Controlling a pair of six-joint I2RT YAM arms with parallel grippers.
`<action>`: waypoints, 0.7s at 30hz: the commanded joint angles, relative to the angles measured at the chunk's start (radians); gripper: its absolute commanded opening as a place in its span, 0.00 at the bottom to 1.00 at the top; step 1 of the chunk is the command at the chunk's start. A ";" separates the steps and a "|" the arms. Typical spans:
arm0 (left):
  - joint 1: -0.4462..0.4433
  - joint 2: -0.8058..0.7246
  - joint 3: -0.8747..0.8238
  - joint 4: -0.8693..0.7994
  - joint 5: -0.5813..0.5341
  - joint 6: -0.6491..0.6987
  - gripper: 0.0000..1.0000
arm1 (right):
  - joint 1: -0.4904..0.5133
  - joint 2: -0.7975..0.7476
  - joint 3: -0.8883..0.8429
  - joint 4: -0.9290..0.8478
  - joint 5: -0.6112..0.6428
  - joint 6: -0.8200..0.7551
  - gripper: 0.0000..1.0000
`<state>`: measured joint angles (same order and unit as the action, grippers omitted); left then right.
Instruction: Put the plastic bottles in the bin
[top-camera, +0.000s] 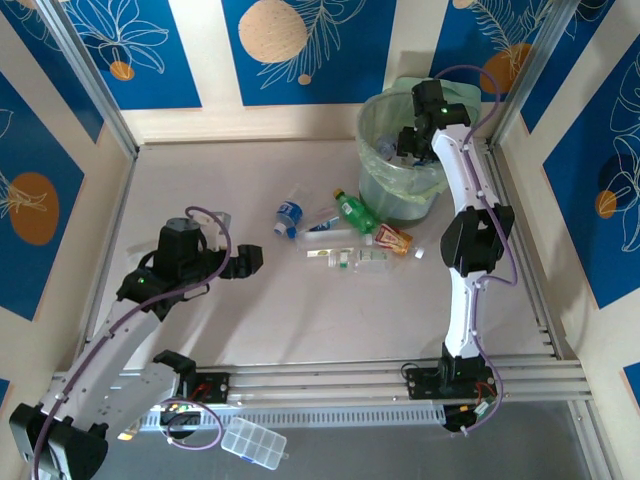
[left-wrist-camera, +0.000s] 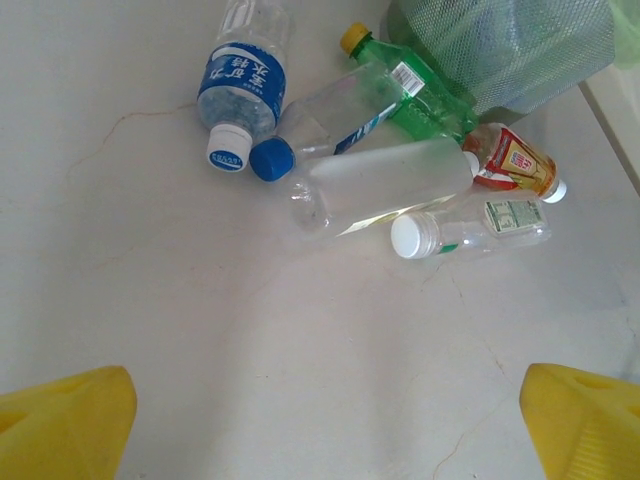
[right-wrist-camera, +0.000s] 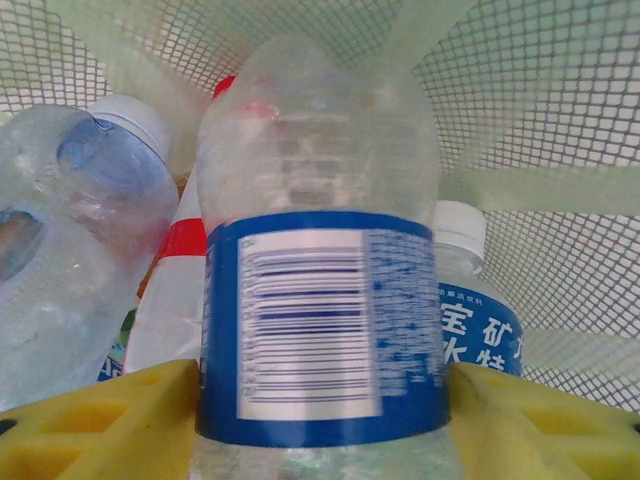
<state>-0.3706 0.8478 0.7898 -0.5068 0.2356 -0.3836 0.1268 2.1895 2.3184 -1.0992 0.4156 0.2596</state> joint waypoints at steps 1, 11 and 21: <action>0.015 -0.018 0.000 -0.002 -0.017 0.014 0.99 | 0.003 0.033 0.040 -0.060 -0.020 -0.009 0.70; 0.026 -0.033 0.000 -0.006 -0.035 0.011 1.00 | 0.033 -0.066 0.153 -0.069 0.063 -0.019 0.95; 0.035 -0.061 -0.008 -0.004 -0.064 -0.012 0.99 | 0.107 -0.201 0.175 -0.061 0.088 -0.029 0.92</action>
<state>-0.3492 0.8089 0.7898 -0.5095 0.1974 -0.3870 0.2058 2.0560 2.4683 -1.1530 0.4805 0.2424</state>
